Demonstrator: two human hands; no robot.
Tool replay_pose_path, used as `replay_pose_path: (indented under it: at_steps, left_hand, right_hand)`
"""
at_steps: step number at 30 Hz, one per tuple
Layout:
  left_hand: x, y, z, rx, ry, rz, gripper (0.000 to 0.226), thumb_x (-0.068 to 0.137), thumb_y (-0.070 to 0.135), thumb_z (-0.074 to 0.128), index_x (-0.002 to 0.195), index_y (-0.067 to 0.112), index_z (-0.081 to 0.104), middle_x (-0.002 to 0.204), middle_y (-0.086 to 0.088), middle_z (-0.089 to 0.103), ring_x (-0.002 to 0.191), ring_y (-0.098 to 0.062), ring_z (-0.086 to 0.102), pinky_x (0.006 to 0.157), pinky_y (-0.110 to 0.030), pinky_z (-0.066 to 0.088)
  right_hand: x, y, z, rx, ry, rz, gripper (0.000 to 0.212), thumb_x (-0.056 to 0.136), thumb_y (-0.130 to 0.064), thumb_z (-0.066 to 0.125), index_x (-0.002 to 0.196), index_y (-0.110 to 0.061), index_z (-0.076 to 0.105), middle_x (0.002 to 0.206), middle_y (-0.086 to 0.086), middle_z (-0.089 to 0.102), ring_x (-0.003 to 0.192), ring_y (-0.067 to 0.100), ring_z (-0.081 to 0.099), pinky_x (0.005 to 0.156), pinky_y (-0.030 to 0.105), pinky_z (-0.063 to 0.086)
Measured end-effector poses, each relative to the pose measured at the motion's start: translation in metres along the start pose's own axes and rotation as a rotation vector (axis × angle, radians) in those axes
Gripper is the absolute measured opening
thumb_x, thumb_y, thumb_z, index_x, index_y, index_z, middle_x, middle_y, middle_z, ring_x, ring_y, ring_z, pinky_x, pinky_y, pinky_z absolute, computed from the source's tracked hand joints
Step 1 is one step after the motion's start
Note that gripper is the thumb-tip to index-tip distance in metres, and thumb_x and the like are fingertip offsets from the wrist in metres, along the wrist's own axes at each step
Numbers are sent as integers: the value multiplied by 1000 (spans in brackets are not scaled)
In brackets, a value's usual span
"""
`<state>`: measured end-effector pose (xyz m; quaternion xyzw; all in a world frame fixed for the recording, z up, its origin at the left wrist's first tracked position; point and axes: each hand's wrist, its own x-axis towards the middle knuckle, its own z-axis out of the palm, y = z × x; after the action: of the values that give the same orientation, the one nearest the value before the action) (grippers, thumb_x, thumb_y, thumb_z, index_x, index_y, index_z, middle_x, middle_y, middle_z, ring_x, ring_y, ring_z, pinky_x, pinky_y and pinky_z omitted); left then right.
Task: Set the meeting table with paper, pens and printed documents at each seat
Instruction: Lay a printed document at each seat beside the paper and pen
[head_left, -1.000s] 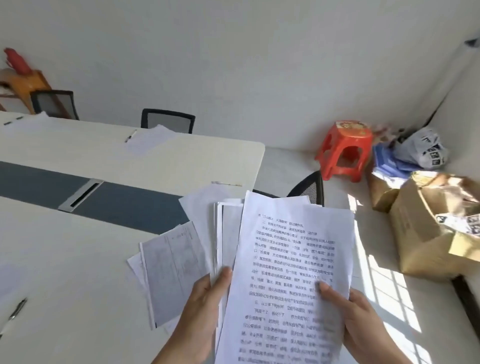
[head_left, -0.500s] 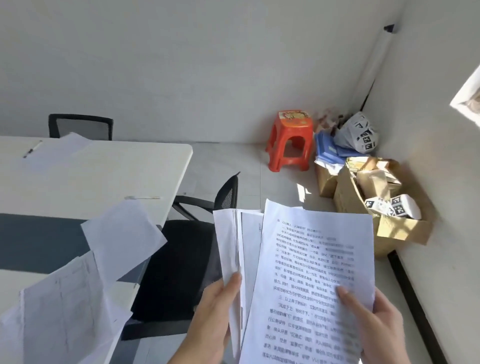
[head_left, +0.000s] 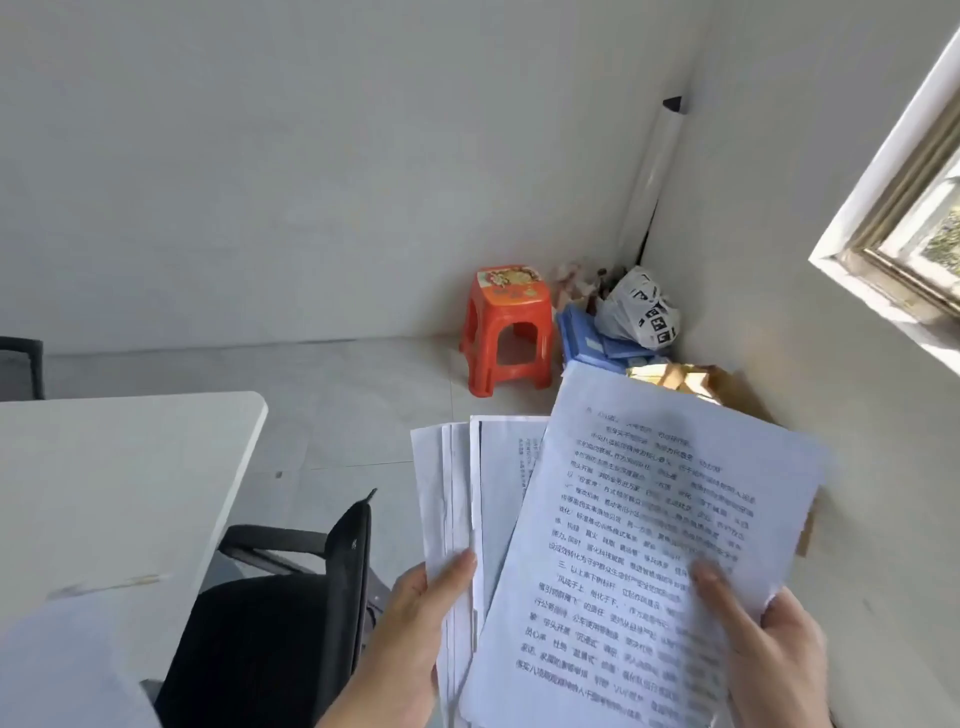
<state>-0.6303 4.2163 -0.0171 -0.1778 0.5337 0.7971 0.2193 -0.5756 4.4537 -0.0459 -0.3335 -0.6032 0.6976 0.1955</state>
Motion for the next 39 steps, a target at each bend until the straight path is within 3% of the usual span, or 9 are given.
replay_pose_path:
  at_steps: [5,8,14,19,24,28,32,36,39]
  left_hand:
    - [65,31,25,-37,21,27,24,78,30,69,96,16,62,94,7,72,89,-3,64,95,-33,41]
    - [105,48,27,-21,60,62,28,80,36,73,100,20,61,104,11,66,103,-3,55,103,-28,29]
    - [197,83,46,-10,190,144,50,74,46,73,116,20,63,116,7,70,113,-9,60,104,-36,38]
    - [262,117,76,3,260,219,22,92,21,56,97,8,72,95,4,77,86,1,70,80,-23,40]
    - [303,138,78,-81,439,245,18,89,19,59,74,10,65,70,8,69,57,12,61,70,-18,34]
    - [328,153,59,-107,557,172,19,86,33,67,80,16,63,82,10,61,73,3,53,86,-24,34]
    - [374,159,25,-36,674,123,83,47,74,79,111,23,66,108,10,72,106,-10,62,102,-34,42]
    - [424,217,15,-126,651,190,8,86,16,69,90,10,68,72,10,76,70,6,69,61,-5,48]
    - [471,263,-5,-124,589,254,36,72,30,81,100,12,69,90,5,78,91,-6,70,88,-21,47]
  right_hand:
    - [71,-15,32,177,-66,82,21,79,-12,66,100,-10,67,98,11,76,80,21,75,66,29,62]
    - [110,-17,50,155,-122,176,23,88,-2,62,110,-4,65,99,16,76,83,30,75,68,36,62]
    - [215,-43,108,73,-368,436,28,83,0,64,111,0,63,100,27,73,89,48,70,89,61,51]
    - [305,-77,169,10,-644,628,28,75,2,74,102,6,72,101,29,72,88,46,72,71,48,61]
    - [371,-86,233,-103,-891,734,52,52,-13,88,100,2,75,112,30,69,104,48,66,103,56,44]
    - [405,-82,293,-204,-990,690,57,50,-17,88,102,1,75,111,29,70,103,46,67,104,56,44]
    - [430,-79,360,-285,-1015,594,32,67,-11,87,94,3,76,100,30,72,94,47,70,99,58,47]
    - [458,-80,436,-376,-992,422,19,74,-2,73,91,6,76,88,26,75,82,41,73,79,41,59]
    - [479,-82,500,-408,-964,309,9,80,2,71,86,6,76,86,24,75,84,42,73,91,56,53]
